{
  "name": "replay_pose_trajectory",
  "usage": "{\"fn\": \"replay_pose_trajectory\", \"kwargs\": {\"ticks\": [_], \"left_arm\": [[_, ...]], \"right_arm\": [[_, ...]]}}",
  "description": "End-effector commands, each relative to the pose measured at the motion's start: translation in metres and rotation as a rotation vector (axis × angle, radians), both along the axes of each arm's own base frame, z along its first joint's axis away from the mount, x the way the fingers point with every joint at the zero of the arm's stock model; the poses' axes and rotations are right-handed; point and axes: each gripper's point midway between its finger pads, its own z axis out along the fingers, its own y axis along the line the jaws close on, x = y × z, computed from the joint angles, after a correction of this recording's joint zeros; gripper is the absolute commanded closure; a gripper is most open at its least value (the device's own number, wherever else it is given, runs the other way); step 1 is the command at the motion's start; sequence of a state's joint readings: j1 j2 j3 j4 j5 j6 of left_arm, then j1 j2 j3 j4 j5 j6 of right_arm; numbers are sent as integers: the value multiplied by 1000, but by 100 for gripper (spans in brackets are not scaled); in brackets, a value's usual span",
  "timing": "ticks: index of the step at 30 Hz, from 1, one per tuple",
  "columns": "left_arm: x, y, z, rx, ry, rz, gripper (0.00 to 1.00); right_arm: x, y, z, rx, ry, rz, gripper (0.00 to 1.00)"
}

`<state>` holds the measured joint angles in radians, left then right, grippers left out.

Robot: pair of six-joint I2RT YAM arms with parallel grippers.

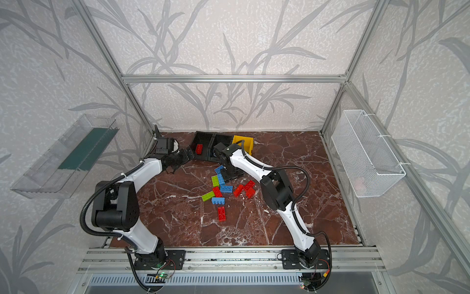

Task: Sort the legos into containers by color
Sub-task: Pick up the lego from the center of the table.

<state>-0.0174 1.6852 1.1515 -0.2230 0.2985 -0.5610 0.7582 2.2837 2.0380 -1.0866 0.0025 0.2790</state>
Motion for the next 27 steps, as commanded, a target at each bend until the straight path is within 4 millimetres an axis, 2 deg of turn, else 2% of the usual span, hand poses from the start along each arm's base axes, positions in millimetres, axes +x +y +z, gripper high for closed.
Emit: {"fn": "replay_pose_trajectory", "kwargs": {"ticks": [1,6,10,15,21,27], "left_arm": [[-2,3,7,3,-19,12,4],[-3,2,5,-4,-13,13,4],[-4,5,2,8,-3,20,4],[-6,6,-2,18,17,18,4],[-9,9,-1,47,33,18,4],[-8,11,-1,61,41,21,4]], "right_arm": [[-12,11,6,49,-17,191,41],[-36,4,-12,25,50,420,40],[-37,4,-17,-1,38,526,40],[-28,10,-24,-56,-6,600,39],[-36,18,-41,-76,39,673,40],[-35,25,-49,-88,58,697,45]]}}
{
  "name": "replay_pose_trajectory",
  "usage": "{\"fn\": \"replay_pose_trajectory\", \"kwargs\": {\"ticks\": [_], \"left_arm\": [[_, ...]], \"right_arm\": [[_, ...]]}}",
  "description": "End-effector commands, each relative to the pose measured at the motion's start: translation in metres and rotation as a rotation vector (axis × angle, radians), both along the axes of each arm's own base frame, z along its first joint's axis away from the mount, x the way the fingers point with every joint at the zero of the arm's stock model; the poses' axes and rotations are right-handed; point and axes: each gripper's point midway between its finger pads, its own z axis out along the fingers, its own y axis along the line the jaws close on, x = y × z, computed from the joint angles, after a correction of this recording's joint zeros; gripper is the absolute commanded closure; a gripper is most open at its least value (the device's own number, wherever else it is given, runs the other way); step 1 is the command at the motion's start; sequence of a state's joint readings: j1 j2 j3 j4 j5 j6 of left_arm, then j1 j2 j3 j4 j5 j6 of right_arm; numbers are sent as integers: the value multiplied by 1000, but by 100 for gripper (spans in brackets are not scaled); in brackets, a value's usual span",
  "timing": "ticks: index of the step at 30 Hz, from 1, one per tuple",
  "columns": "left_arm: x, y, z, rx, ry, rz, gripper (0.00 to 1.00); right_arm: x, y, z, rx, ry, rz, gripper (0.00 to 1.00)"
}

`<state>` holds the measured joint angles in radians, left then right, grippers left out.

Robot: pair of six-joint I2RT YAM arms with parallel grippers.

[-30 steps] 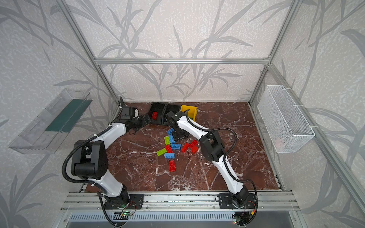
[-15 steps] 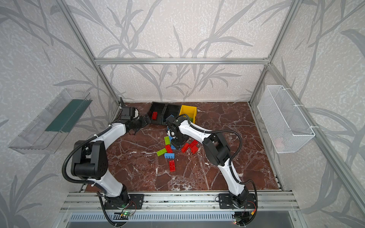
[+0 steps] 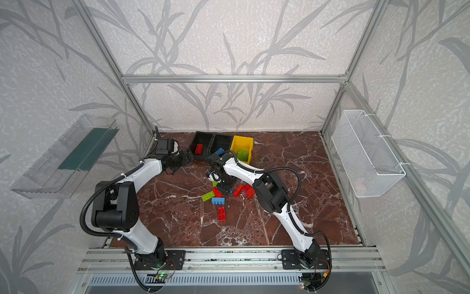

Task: Sort the legos into containers by color
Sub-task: Pick up the lego from the center of the table, then place the lego in the container.

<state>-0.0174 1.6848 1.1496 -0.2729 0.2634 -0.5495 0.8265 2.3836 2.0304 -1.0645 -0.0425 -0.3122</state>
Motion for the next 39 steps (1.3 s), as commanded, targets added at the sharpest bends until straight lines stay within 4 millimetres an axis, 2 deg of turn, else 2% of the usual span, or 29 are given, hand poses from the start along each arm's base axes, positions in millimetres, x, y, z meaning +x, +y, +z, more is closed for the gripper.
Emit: {"fn": "replay_pose_trajectory", "kwargs": {"ticks": [1,4,6,9,13,16,18,20,25,29,32,35,37,39], "left_arm": [[1,6,9,29,-6,5,4],[0,7,12,39,-5,2,4],[-2,7,13,47,-5,-2,5],[-6,9,14,58,-2,-3,6],[-18,10,15,65,5,6,7],[-33,14,12,74,17,28,7],[-45,15,10,71,23,43,7],[-57,15,9,60,29,57,7],[-83,8,11,41,30,56,7],[-104,0,9,35,43,42,6],[-117,-6,4,29,58,35,6],[-128,-10,0,30,70,31,5],[-134,-12,-2,32,72,25,4],[-138,-14,-5,42,79,17,3]], "right_arm": [[-3,0,-3,-33,19,36,48],[-3,0,-3,-33,24,31,58],[-3,1,4,-11,13,24,67],[-1,3,26,34,-25,5,79],[3,6,67,97,-80,-55,81],[13,11,98,171,-122,-153,80],[26,16,113,208,-155,-242,80],[47,17,122,227,-199,-361,78],[100,26,129,336,-191,-618,76],[135,43,134,472,-192,-711,74],[159,54,130,582,-171,-792,71],[179,53,122,664,-120,-907,70],[189,54,122,704,-118,-935,69],[194,56,123,725,-111,-944,64]]}}
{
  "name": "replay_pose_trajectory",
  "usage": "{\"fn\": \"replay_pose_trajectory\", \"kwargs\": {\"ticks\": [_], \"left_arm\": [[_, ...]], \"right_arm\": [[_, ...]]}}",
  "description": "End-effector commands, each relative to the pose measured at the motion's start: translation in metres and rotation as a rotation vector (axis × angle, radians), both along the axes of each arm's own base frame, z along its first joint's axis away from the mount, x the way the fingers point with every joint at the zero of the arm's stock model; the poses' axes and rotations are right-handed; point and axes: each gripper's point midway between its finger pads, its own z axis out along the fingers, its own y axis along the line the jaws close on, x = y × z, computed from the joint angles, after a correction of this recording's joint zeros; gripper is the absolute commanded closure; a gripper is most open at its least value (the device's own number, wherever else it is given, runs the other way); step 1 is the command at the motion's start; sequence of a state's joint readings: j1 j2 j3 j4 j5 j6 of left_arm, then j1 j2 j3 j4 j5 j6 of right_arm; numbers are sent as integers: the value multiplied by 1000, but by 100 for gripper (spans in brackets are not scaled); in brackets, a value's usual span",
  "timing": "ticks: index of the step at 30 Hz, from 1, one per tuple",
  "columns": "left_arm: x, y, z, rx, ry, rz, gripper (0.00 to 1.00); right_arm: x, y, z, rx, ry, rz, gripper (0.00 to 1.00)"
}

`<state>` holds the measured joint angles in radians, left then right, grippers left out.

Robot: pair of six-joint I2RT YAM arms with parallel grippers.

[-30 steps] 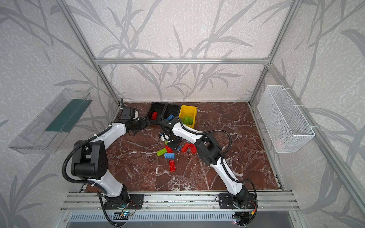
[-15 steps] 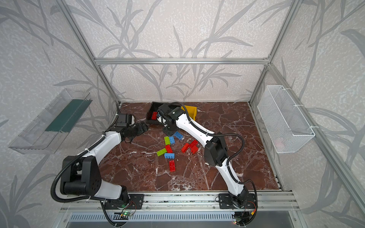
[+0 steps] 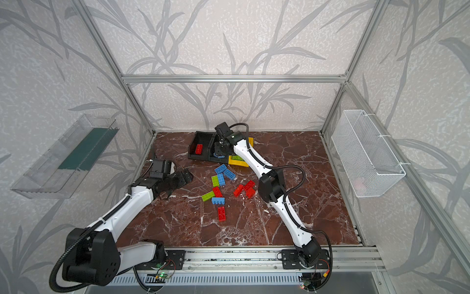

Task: Sort the legos into containers by color
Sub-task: Place the lego in the container, then pick up the lego from the center of the table.

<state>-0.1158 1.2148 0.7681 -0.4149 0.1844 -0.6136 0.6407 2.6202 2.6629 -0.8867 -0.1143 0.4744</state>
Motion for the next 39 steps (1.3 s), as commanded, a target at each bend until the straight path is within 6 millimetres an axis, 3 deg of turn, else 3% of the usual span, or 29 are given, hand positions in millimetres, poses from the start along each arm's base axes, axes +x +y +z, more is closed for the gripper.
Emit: {"fn": "replay_pose_trajectory", "kwargs": {"ticks": [1,3,8,9,12,16,20,22,26,31,35,39], "left_arm": [[-10,2,-3,18,23,14,3],[-12,1,-4,29,29,7,2],[-9,-1,-4,39,30,-1,1],[-9,-2,-3,39,27,-4,1],[-6,-8,2,55,15,-25,1],[-6,-16,3,90,20,-58,1],[-5,-22,-1,89,22,-69,1],[-1,-26,2,88,9,-77,1],[6,-39,6,89,5,-113,2],[3,-69,0,155,46,-244,2],[-4,-100,-11,203,83,-387,2],[-6,-147,-15,249,83,-532,2]], "right_arm": [[15,17,25,143,-30,-40,62],[16,17,23,163,-7,-34,56],[15,18,31,181,-17,-8,22],[15,16,35,182,-24,-5,20],[14,12,62,190,-72,20,20],[2,1,122,183,-183,72,21],[-23,-28,164,115,-255,95,22],[-38,-50,167,57,-262,74,22],[-66,-98,150,-7,-257,3,24],[-104,-169,113,0,-233,-107,26],[-133,-225,75,-46,-156,-218,26],[-152,-276,44,-53,-92,-346,27]]}}
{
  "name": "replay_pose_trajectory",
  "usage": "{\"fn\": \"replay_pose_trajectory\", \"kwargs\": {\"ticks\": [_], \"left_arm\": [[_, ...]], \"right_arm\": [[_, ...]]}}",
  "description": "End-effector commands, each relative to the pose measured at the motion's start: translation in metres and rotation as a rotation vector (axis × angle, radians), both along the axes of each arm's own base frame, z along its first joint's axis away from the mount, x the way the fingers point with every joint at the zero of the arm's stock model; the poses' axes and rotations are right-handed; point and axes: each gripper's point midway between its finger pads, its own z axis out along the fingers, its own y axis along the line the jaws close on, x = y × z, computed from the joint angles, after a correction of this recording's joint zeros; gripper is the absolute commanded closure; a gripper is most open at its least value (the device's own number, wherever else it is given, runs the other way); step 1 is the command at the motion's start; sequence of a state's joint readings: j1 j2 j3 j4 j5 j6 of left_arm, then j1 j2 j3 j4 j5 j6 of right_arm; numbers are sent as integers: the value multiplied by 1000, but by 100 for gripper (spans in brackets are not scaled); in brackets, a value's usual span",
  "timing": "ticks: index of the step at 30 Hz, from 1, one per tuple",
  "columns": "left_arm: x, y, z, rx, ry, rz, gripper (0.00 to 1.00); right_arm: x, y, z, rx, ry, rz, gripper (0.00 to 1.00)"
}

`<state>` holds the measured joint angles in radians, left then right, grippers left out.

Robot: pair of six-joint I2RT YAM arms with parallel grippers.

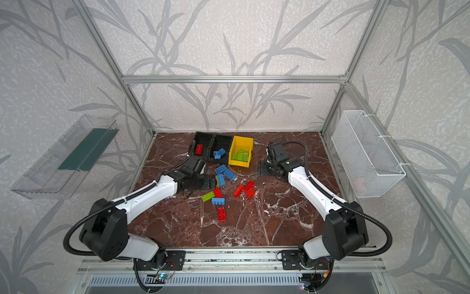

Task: Sort the legos into containers by color
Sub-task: Pick up the lego from the center of the table.

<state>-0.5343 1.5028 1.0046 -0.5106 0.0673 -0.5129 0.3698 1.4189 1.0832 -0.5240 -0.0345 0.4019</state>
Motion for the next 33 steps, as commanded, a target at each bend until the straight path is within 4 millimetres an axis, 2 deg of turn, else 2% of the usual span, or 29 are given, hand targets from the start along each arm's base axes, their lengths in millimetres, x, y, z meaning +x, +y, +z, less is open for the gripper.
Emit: {"fn": "replay_pose_trajectory", "kwargs": {"ticks": [1,5,9,15,19,27,31,33], "left_arm": [[-1,-32,0,60,-1,-124,2],[-1,-76,-12,104,16,-258,8],[-2,-99,-32,162,50,-343,13],[4,-108,-55,227,86,-398,16],[12,-109,-59,261,84,-413,25],[16,-104,-69,275,103,-425,66],[16,-106,-62,259,94,-437,75],[21,-101,-50,249,76,-416,80]], "right_arm": [[-3,-29,9,41,-52,-104,27],[-9,-52,2,42,-44,-158,28],[-13,-61,-4,40,-27,-169,29],[-18,-61,-14,40,-8,-167,30],[-19,-59,-19,51,1,-160,31],[-22,-55,-33,48,47,-151,33],[-22,-56,-34,38,47,-147,34],[-21,-55,-33,21,41,-140,35]]}}
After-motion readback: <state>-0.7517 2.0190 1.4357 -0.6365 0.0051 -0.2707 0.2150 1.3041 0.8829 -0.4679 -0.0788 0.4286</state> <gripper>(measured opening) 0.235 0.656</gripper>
